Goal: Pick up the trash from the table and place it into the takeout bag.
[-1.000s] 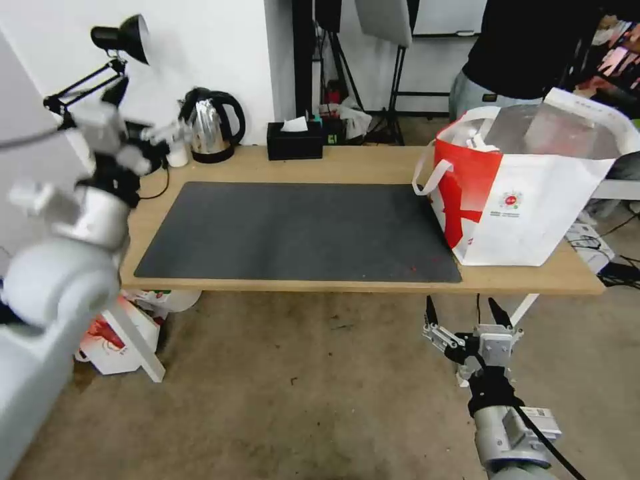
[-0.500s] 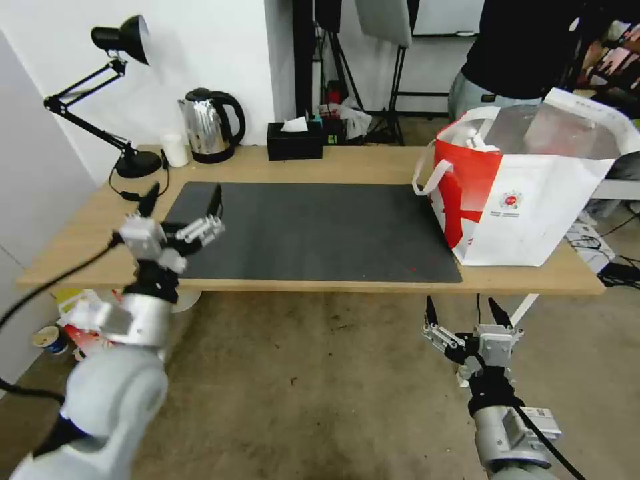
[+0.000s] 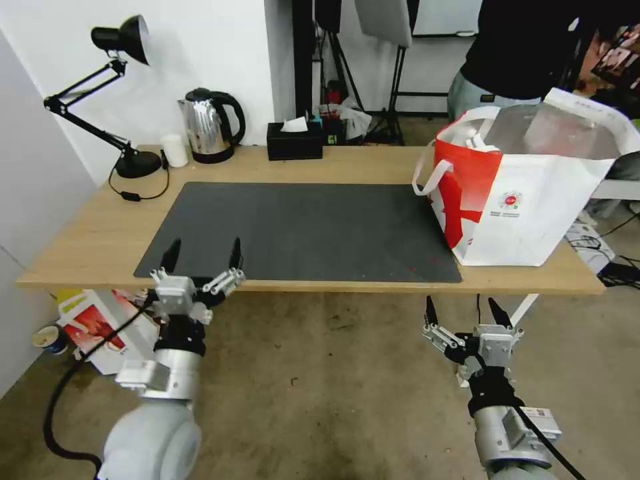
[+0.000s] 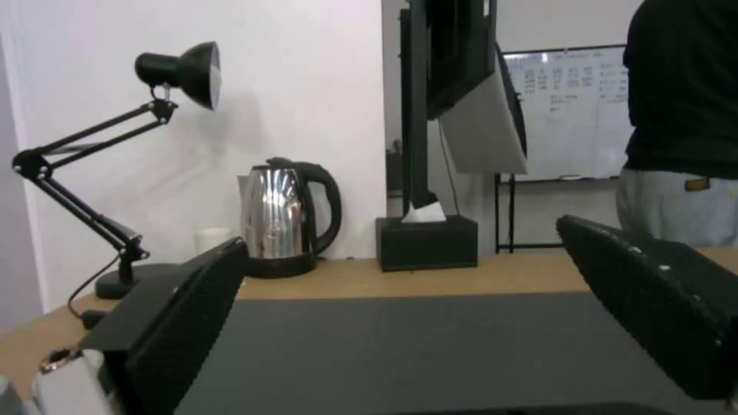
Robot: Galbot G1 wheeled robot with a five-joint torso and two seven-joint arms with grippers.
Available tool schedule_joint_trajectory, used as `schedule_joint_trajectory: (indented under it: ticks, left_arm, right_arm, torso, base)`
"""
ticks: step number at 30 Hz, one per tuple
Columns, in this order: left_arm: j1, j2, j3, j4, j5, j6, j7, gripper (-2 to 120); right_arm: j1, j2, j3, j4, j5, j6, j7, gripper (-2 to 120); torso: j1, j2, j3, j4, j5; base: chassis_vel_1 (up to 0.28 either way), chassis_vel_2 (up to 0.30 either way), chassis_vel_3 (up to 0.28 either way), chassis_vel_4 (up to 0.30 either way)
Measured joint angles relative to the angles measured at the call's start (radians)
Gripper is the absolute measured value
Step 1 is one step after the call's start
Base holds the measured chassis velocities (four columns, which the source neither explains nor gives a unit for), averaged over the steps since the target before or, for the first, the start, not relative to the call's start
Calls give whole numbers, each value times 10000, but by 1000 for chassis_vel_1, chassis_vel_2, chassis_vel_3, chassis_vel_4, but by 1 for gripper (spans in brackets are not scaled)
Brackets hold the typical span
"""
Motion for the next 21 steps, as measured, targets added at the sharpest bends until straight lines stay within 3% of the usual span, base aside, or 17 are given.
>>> schedule_joint_trajectory:
  ticks: [21]
  left_arm:
    - [998, -391, 279, 693, 592, -84, -209, 100]
  right_arm:
    - [1, 0, 1, 0, 0, 0, 0, 100]
  torso:
    - [1, 0, 0, 0, -1]
  base:
    - [0, 0, 0, 0]
